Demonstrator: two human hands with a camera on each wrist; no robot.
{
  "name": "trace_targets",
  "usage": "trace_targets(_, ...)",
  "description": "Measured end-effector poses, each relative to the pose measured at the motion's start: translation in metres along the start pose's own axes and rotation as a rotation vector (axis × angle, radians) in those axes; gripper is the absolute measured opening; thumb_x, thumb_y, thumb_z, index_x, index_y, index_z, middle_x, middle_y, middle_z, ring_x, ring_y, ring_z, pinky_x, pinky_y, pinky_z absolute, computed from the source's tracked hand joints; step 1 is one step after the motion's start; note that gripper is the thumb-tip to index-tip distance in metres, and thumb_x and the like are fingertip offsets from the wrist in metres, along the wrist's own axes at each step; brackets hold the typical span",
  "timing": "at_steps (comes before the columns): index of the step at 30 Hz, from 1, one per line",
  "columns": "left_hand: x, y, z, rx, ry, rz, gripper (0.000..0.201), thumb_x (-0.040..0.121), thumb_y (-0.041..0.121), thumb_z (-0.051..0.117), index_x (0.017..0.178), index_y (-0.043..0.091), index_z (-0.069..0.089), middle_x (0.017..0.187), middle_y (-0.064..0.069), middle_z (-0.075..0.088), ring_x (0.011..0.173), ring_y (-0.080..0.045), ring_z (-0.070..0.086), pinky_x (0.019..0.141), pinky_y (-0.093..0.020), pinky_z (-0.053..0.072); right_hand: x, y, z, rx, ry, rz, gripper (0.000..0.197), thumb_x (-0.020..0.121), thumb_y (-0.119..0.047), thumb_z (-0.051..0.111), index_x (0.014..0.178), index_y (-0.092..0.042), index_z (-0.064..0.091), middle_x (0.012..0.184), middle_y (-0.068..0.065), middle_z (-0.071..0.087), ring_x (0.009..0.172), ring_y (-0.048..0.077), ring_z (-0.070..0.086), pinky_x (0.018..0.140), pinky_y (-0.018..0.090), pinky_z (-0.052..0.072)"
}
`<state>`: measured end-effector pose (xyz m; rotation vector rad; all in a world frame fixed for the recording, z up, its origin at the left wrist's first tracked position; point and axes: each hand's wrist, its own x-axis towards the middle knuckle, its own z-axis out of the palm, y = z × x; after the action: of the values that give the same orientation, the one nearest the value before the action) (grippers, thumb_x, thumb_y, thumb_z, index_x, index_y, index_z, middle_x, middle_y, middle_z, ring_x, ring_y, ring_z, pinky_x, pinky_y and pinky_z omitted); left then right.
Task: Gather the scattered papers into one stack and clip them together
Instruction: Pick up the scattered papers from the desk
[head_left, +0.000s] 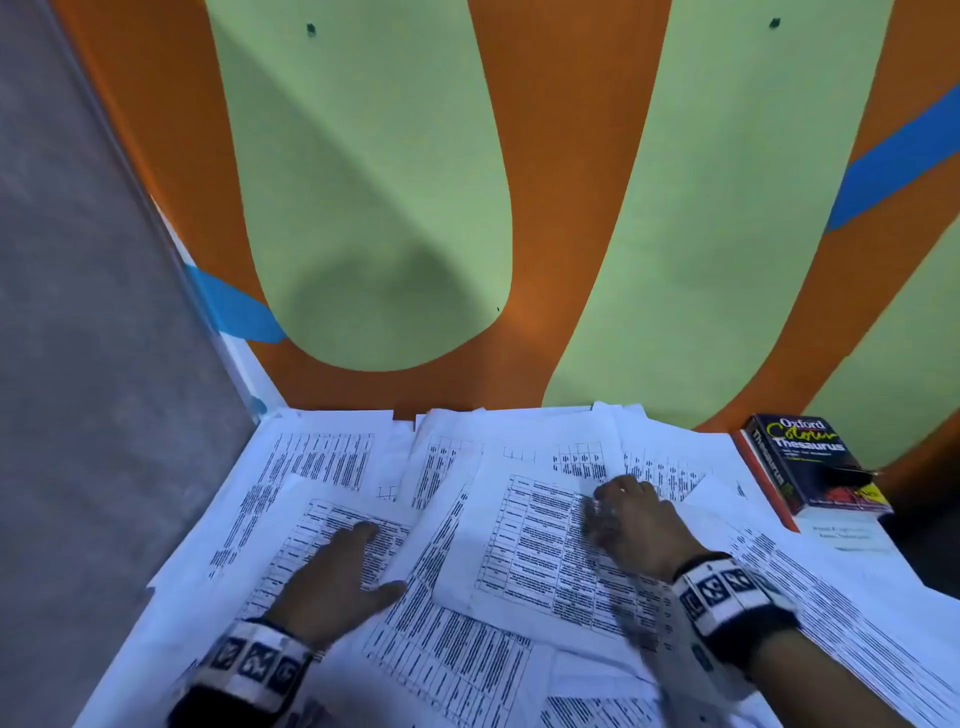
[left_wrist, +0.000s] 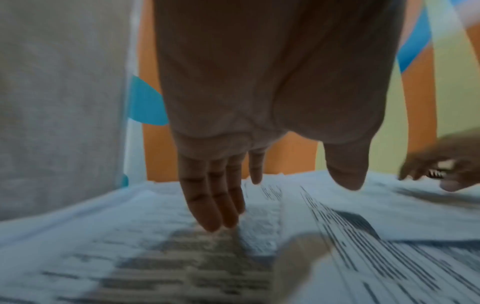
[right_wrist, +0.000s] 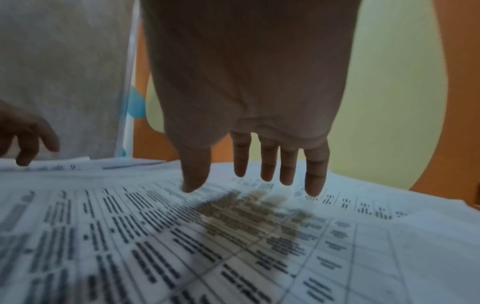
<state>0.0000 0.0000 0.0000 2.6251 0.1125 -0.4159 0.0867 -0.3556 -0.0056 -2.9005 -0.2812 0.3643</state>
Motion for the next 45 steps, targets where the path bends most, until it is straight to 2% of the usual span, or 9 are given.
trace_targets(9, 0.024, 0.021, 0.036, 0.118, -0.031, -0.091, 0.110, 0.070, 0.049, 0.078, 0.150, 0.014, 0.010, 0.146, -0.011, 0.038, 0.131, -0.029, 0.043, 0.104, -0.040, 0.041, 0.027, -0.005, 0.011, -0.109, -0.147, 0.062, 0.097, 0.056, -0.061, 0.073, 0.137, -0.027, 0.031, 0.131, 0.007, 0.040, 0.125, 0.032, 0.036, 0.099, 0.053, 0.035)
trace_targets(15, 0.031, 0.018, 0.037, -0.052, -0.020, -0.077, 0.038, 0.077, 0.030, 0.076, 0.103, 0.018, 0.052, 0.100, -0.001, 0.065, 0.087, -0.018, 0.062, 0.079, -0.029, 0.051, 0.027, -0.008, 0.004, -0.045, -0.064, 0.084, 0.065, 0.061, -0.047, 0.076, 0.115, -0.024, 0.046, 0.110, 0.000, 0.055, 0.112, 0.028, 0.053, 0.094, 0.046, 0.037)
trace_targets(18, 0.024, 0.019, 0.029, -0.171, 0.013, -0.038, 0.014, 0.086, 0.017, 0.066, 0.080, 0.022, 0.054, 0.083, 0.002, 0.060, 0.074, -0.013, 0.056, 0.075, -0.029, 0.049, 0.023, -0.004, -0.016, 0.216, 0.090, 0.056, 0.030, 0.074, -0.017, 0.070, 0.073, -0.026, 0.041, 0.066, -0.010, 0.049, 0.074, 0.023, 0.057, 0.064, 0.029, 0.038)
trace_targets(24, -0.014, -0.033, -0.003, -0.423, 0.358, -0.174, 0.060, 0.087, 0.017, 0.069, 0.139, 0.002, 0.044, 0.142, -0.016, 0.049, 0.132, -0.030, 0.046, 0.105, -0.031, 0.031, 0.019, 0.003, -0.091, 0.587, 0.242, -0.053, 0.021, 0.073, -0.013, 0.080, 0.072, -0.017, 0.060, 0.066, 0.002, 0.063, 0.051, 0.010, 0.055, 0.048, 0.026, 0.043)
trace_targets(27, -0.044, -0.069, -0.017, -0.428, 0.530, -0.365, 0.050, 0.084, 0.024, 0.071, 0.120, -0.008, 0.058, 0.123, -0.030, 0.060, 0.117, -0.043, 0.055, 0.094, -0.046, 0.040, 0.022, -0.006, -0.113, 0.836, 0.227, -0.090, 0.019, 0.076, -0.006, 0.076, 0.092, -0.004, 0.066, 0.079, 0.006, 0.070, 0.056, 0.000, 0.063, 0.048, 0.012, 0.046)
trace_targets(30, -0.063, -0.093, -0.014, -0.494, 0.624, -0.411, 0.021, 0.084, 0.023, 0.063, 0.072, 0.007, 0.059, 0.076, -0.025, 0.057, 0.087, -0.048, 0.060, 0.068, -0.043, 0.036, 0.036, -0.033, -0.110, 0.832, 0.137, -0.118, 0.024, 0.077, -0.016, 0.077, 0.097, -0.005, 0.070, 0.091, 0.010, 0.075, 0.074, 0.019, 0.068, 0.062, 0.026, 0.054)
trace_targets(33, -0.065, -0.108, 0.005, -0.512, 0.652, -0.496, 0.033, 0.082, 0.028, 0.058, 0.066, 0.000, 0.055, 0.080, -0.027, 0.058, 0.087, -0.048, 0.057, 0.073, -0.040, 0.032, 0.054, -0.077, -0.079, 0.799, 0.006, -0.172, 0.014, 0.076, -0.019, 0.078, 0.081, -0.007, 0.072, 0.075, -0.002, 0.074, 0.069, 0.014, 0.068, 0.065, 0.029, 0.053)
trace_targets(39, -0.060, -0.113, 0.023, -0.446, 0.549, -0.604, 0.024, 0.087, -0.005, 0.059, 0.102, -0.024, 0.054, 0.110, -0.048, 0.055, 0.109, -0.058, 0.053, 0.087, -0.049, 0.039, 0.078, -0.159, 0.002, 0.333, -0.242, -0.215, 0.035, 0.081, -0.023, 0.071, 0.054, -0.019, 0.049, 0.056, -0.003, 0.052, 0.057, 0.012, 0.050, 0.057, 0.025, 0.039)
trace_targets(45, -0.060, -0.097, 0.020, -0.522, 0.511, -0.530, 0.046, 0.089, 0.016, 0.055, 0.123, -0.015, 0.050, 0.124, -0.036, 0.056, 0.117, -0.048, 0.052, 0.095, -0.042, 0.038, 0.069, -0.181, 0.031, 0.342, -0.251, -0.197, 0.021, 0.081, -0.005, 0.058, 0.065, -0.014, 0.048, 0.074, 0.007, 0.059, 0.062, 0.018, 0.058, 0.051, 0.027, 0.045)
